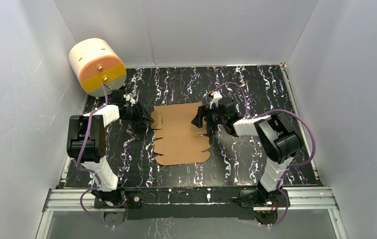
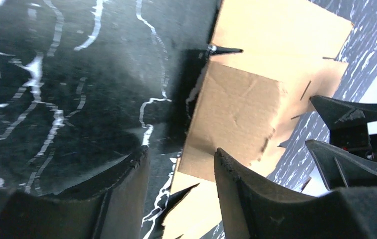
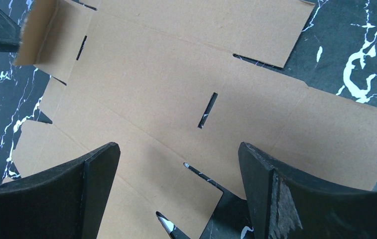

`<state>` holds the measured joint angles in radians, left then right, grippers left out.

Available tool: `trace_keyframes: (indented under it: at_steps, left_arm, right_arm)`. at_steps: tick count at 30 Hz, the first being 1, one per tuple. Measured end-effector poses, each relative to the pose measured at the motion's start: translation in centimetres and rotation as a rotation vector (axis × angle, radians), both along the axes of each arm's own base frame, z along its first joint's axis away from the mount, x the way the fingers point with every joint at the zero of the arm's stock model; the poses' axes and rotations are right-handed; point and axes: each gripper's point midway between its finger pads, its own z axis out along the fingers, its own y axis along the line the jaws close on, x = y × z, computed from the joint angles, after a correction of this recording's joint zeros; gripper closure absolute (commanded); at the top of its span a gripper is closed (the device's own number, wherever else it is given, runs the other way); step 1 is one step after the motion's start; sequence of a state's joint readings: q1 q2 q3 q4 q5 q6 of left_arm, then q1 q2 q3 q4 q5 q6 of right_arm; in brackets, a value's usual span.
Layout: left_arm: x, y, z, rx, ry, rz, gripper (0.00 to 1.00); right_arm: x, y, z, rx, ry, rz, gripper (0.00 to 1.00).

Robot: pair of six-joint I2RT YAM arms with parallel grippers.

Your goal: Fold the paper box

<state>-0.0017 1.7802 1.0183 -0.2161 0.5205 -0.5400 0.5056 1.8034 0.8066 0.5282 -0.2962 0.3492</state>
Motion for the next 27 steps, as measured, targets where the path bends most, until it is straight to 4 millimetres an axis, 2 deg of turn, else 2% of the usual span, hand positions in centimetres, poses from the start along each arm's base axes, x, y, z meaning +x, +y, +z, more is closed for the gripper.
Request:
trace_keyframes:
  at_steps: [4, 15, 27]
  left_arm:
    - [-0.3, -1.4, 0.2, -0.02, -0.002, -0.031, 0.52]
    - [-0.6, -3.4, 0.5, -0.024, -0.003, -0.063, 0.65]
    - [0.0, -6.3, 2.1, 0.161, -0.06, -0.156, 0.63]
  right_arm:
    - [0.0, 0.0, 0.0, 0.003, 0.002, 0.001, 0.01]
    - [-0.1, 0.1, 0.0, 0.006, 0.007, 0.002, 0.01]
    - [-0.2, 0.2, 0.1, 0.012, 0.011, 0.008, 0.01]
